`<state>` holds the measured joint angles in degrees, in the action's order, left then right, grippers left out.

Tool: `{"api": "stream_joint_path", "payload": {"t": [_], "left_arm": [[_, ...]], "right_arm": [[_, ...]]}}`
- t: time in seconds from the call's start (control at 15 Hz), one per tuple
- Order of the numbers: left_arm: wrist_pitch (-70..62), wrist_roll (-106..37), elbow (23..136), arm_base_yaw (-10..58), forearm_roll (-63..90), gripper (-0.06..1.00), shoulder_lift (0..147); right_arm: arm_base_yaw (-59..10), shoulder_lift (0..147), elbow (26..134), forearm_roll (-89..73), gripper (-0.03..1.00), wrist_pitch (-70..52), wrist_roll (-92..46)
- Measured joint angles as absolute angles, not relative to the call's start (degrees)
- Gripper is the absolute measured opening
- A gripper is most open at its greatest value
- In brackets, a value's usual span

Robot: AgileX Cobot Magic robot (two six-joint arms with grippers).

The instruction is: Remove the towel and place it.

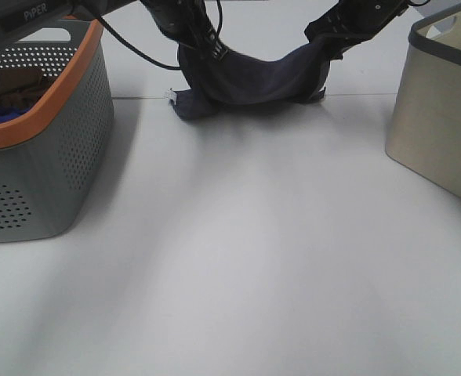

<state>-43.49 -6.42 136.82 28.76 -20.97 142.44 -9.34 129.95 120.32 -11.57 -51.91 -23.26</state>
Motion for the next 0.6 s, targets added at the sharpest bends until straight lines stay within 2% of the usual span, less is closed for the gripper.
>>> {"api": "stream_joint_path", "payload": {"t": [0.27, 0.47, 0.6], "left_arm": [[-66.7, -18.0, 136.8, 28.8, -2.1, 0.0, 142.4], [-69.3, -20.1, 136.8, 28.8, 2.6, 0.0, 142.3], [-69.4, -20.1, 136.8, 28.8, 6.0, 0.0, 142.1]], "right_arm": [[-9.3, 127.9, 120.7, -10.9, 0.0, -68.6, -21.1], [-9.3, 127.4, 119.5, -10.1, 0.0, -69.2, -18.3], [-9.3, 125.2, 114.7, -9.5, 0.0, -67.9, -18.3]]}}
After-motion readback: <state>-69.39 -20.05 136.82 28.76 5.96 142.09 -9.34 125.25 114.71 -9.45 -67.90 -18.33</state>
